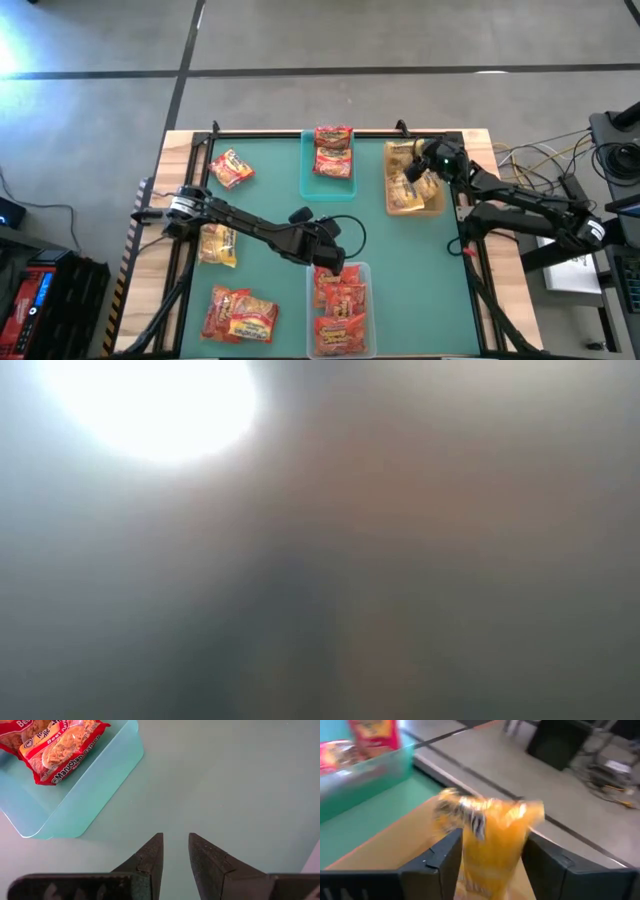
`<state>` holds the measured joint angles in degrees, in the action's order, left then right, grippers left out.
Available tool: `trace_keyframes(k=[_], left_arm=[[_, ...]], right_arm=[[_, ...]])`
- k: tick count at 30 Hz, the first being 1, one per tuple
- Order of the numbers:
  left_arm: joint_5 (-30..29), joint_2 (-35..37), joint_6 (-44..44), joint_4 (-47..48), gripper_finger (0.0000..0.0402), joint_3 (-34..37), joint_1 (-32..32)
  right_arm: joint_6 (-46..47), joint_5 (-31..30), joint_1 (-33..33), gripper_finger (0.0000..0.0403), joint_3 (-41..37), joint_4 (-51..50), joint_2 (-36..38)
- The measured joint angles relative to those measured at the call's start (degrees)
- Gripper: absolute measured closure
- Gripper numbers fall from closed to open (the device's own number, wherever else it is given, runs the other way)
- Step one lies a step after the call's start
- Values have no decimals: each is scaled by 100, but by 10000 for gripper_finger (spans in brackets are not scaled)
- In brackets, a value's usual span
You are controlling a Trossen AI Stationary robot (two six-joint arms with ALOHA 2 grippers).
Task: Sort Maruchan noodles
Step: Put the top yellow noodle pack into the transparent orange bin, then put the top red noodle pack into the transparent green bin
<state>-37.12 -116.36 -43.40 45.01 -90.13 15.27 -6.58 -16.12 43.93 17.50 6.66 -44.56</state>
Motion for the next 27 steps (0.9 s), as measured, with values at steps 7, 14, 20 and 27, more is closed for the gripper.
trace_keyframes(k=[7, 14, 20, 27], left_arm=[[-2, 0, 0, -4, 326, 2, 0], [-3, 0, -6, 6, 326, 4, 0], [-2, 0, 90, 358, 326, -11, -38], [-2, 0, 90, 827, 326, -17, -316]], right_arm=[[61, -835, 10, 198, 0, 140, -13], [541, -428, 10, 205, 0, 443, 43], [1442, 1164, -88, 209, 0, 709, 149], [1962, 1841, -817, 209, 0, 694, 136]])
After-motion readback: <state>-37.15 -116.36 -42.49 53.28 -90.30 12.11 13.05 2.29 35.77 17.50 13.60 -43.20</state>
